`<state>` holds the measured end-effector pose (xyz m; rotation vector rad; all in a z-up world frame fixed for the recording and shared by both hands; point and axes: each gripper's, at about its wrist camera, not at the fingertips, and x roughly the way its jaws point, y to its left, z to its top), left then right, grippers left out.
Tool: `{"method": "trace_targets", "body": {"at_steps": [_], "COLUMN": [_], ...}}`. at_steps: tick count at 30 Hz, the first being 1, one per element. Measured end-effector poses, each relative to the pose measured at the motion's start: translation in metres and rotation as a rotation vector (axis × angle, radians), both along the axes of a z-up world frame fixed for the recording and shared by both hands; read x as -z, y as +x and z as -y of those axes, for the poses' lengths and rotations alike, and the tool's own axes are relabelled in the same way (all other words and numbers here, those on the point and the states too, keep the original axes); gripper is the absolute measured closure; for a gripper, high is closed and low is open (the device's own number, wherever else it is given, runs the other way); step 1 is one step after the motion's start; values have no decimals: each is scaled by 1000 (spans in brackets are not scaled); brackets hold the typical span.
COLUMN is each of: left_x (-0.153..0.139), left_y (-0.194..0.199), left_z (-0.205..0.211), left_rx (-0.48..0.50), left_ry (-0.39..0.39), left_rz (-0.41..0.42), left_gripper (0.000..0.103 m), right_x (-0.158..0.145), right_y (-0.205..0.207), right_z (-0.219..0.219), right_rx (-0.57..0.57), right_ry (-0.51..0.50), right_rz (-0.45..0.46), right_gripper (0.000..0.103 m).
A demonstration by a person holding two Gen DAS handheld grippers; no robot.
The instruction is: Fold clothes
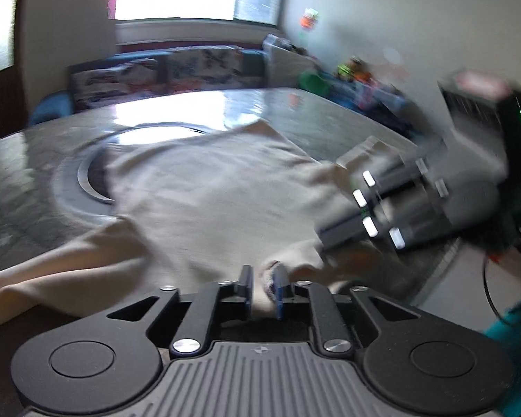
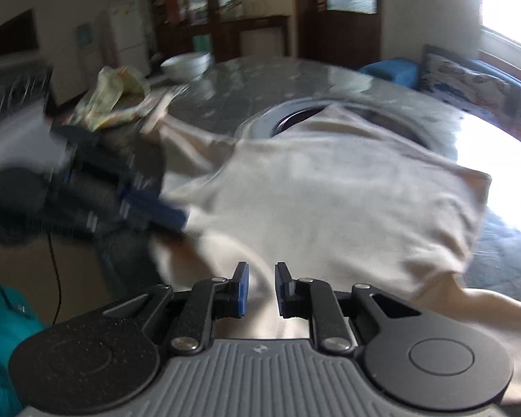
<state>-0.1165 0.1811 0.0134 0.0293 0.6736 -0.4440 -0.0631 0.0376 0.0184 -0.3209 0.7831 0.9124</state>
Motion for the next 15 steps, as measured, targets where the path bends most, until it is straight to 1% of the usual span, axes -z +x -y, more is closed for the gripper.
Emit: {"method": "trace_targets", "body": {"at_steps": [1,2,3,4,6,8,10,11,12,14,15], "left_x": [-3,-6,-8,-10,-12,-11,-6,-1,2,9,11], "left_y": [2,4,8,13,25,37,50,55,60,67,69], "left_z": [-9,-18,-29,-40,-62,-82,-98,-106,-114,-127,-132], "left_rx": [-54,-116,-198,-284,-472,-649,-782,-827,-852,-869,-873], "left_ry": [4,10,23,37,81,137,212,224,214,179,174], "left_rz": [15,29,41,55,86,114,127,109,82,42,33], "left_gripper": [80,78,72,68,57,53,48,43,41,42,44], "right_x": [2,4,5,7,7,6,6,6,6,5,5], "right_y": [-3,-7,-10,-14,-15,-15,-15,-16,-16,-16,-16], "right_z": [-3,-6,-9,-12,-14,-14,-13,-13,-13,-14,-14], "right_rx": [-20,-38,-56,-74,-81,-75,-71,-69,-68,-68,-71], "right_ry": [-10,-18,-27,-35,-40,-36,-33,-33,-34,-37,-40], "right_rz": [5,13,21,29,33,26,23,23,22,22,21], "right_gripper": [87,87,83,82,82,82,82,82,81,79,78]}}
